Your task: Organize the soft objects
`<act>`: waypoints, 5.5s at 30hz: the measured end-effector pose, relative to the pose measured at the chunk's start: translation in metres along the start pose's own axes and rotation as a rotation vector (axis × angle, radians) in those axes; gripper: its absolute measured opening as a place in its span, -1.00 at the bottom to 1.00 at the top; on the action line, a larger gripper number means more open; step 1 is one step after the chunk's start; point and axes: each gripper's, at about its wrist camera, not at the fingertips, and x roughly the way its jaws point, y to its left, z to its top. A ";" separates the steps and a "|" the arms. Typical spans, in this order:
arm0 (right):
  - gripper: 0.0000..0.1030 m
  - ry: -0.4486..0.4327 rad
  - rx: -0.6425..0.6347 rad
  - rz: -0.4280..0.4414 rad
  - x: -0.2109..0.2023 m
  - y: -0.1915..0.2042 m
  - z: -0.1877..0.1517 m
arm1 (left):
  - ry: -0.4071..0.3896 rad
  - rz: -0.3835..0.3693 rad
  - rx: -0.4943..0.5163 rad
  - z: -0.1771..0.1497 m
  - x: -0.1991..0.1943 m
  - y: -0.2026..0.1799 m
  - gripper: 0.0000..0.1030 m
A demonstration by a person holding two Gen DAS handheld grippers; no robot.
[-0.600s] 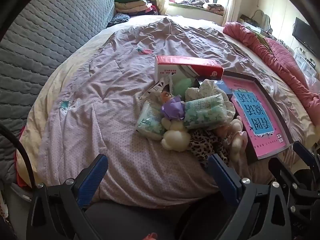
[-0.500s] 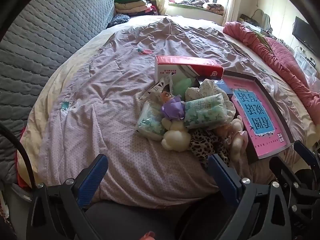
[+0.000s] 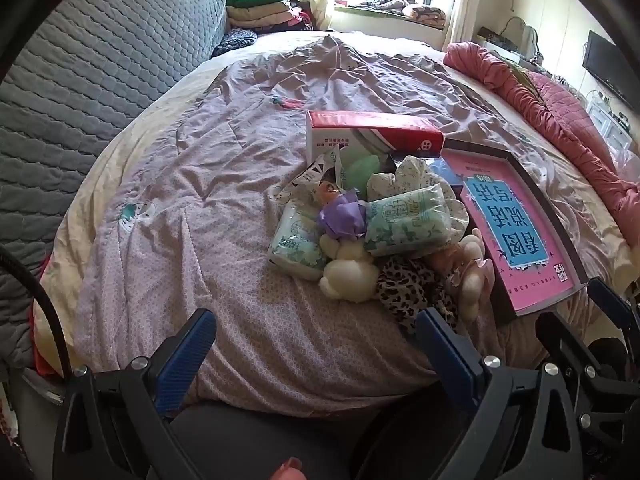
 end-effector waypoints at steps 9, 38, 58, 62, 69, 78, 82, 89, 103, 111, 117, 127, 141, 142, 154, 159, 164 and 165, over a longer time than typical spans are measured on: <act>0.87 -0.001 0.007 -0.002 -0.002 -0.002 -0.001 | -0.007 -0.003 -0.003 0.000 -0.001 -0.001 0.95; 0.87 0.010 0.000 0.002 0.001 0.000 -0.001 | -0.015 -0.006 0.001 0.003 -0.005 -0.001 0.95; 0.87 0.055 -0.004 0.003 0.022 0.004 0.000 | 0.011 -0.018 -0.050 0.000 0.015 0.016 0.95; 0.87 0.072 -0.015 0.003 0.034 0.008 0.002 | 0.016 -0.007 -0.079 0.001 0.024 0.030 0.95; 0.87 0.104 -0.023 -0.004 0.054 0.012 0.003 | 0.038 -0.013 -0.120 0.007 0.049 0.049 0.95; 0.87 0.137 -0.036 -0.021 0.074 0.012 0.004 | 0.077 -0.040 -0.116 0.027 0.097 0.060 0.86; 0.83 0.146 -0.028 -0.030 0.082 0.010 0.005 | 0.075 -0.053 -0.109 0.034 0.109 0.063 0.76; 0.39 0.183 -0.054 -0.016 0.101 0.016 0.008 | 0.081 -0.114 -0.134 0.039 0.121 0.072 0.58; -0.38 0.241 0.065 0.062 0.122 -0.011 0.008 | 0.105 -0.276 -0.145 0.049 0.141 0.065 -0.15; -0.46 0.186 0.094 0.105 0.109 -0.018 0.011 | 0.054 -0.318 -0.115 0.049 0.130 0.057 -0.62; -0.46 0.135 0.098 0.116 0.095 -0.021 0.013 | -0.027 -0.251 -0.139 0.048 0.106 0.068 -0.64; -0.46 0.069 0.128 0.142 0.075 -0.028 0.021 | -0.092 -0.196 -0.133 0.049 0.062 0.070 -0.64; -0.46 -0.029 0.181 0.149 0.032 -0.053 0.029 | -0.152 -0.277 -0.028 0.050 -0.003 -0.003 -0.64; -0.46 -0.038 0.187 0.148 0.028 -0.056 0.029 | -0.151 -0.287 -0.017 0.050 -0.005 -0.011 -0.64; -0.46 -0.116 0.238 0.122 -0.003 -0.091 0.034 | -0.145 -0.303 0.108 0.050 -0.016 -0.087 -0.64; -0.46 -0.135 0.268 0.105 -0.008 -0.109 0.035 | -0.135 -0.301 0.147 0.050 -0.013 -0.112 -0.64; -0.46 -0.146 0.300 0.084 -0.010 -0.130 0.033 | -0.124 -0.308 0.179 0.050 -0.007 -0.131 -0.64; -0.46 -0.146 0.308 0.081 -0.009 -0.134 0.032 | -0.121 -0.309 0.184 0.050 -0.006 -0.134 -0.64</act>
